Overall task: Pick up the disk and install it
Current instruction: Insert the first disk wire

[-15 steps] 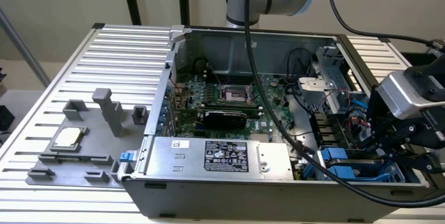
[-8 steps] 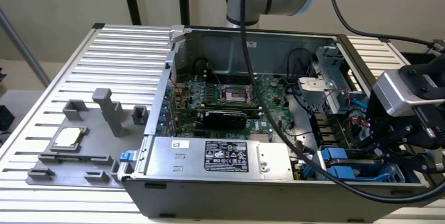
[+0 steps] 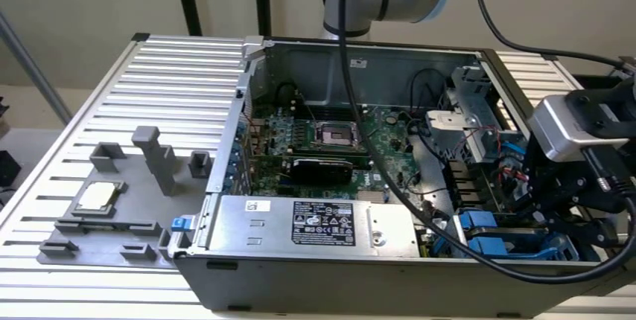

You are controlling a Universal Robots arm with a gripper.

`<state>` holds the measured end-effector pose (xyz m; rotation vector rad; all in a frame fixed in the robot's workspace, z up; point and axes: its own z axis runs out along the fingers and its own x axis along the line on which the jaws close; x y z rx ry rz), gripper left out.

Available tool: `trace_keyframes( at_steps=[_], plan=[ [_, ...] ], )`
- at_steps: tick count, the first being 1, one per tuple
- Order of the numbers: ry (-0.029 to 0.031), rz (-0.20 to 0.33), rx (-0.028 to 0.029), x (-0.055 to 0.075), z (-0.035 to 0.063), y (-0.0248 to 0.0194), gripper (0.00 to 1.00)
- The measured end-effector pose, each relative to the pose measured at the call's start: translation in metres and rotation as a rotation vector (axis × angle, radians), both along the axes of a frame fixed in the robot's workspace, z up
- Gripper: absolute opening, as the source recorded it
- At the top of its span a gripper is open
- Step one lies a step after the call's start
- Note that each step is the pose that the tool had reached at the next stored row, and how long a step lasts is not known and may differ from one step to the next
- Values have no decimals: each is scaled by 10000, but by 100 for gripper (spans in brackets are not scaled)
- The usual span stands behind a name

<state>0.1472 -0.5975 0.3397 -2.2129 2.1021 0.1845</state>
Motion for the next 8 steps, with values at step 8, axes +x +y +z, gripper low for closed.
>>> trace_keyframes(
  at_steps=[8],
  plan=[
    [4, -579, 0, -10, 0, 0, 16]
  ],
)
